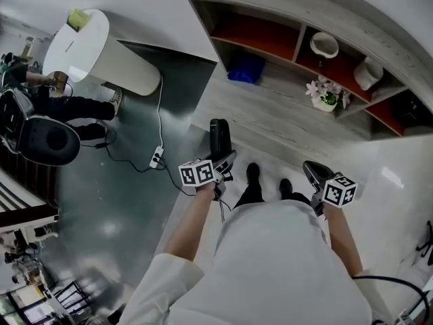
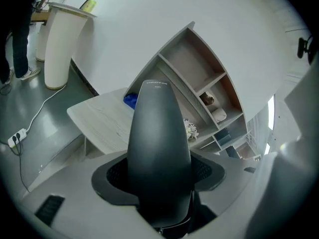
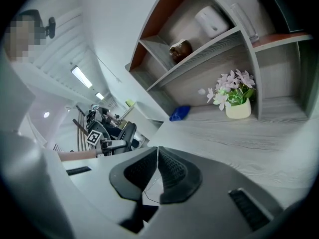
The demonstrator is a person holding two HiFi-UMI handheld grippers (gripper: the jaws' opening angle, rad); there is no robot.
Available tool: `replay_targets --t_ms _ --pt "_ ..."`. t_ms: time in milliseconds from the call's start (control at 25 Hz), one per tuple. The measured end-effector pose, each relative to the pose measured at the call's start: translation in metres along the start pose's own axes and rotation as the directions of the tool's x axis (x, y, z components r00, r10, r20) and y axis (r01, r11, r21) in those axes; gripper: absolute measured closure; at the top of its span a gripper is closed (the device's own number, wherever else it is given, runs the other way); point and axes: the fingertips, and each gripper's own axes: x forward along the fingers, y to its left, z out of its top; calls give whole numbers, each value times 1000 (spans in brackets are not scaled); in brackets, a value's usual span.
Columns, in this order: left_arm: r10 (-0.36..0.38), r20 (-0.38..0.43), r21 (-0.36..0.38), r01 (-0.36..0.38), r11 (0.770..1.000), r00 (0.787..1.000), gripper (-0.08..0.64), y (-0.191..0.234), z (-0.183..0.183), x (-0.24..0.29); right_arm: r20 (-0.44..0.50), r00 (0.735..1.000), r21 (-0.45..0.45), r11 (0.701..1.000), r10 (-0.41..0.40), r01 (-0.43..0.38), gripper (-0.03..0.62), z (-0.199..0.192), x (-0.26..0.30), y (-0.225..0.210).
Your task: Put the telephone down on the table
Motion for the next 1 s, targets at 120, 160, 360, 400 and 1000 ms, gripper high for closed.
replay_targets --t_ms 120,160,360,400,1000 --pt "8 -38 33 -7 999 999 259 13 12 17 10 1000 12 1000 -25 25 572 1 6 0" --pt "12 -52 40 -10 999 999 259 19 15 23 11 999 16 999 -34 34 572 1 9 0" --pt "11 -126 67 -3 998 992 259 43 31 54 7 998 48 997 -68 68 572 -5 28 2" --pt "15 -142 82 -3 997 990 259 47 34 61 8 997 54 996 -71 70 572 -6 31 4" --pt "118 -350 220 -40 975 929 259 119 64 156 17 988 137 979 -154 151 572 -9 67 12"
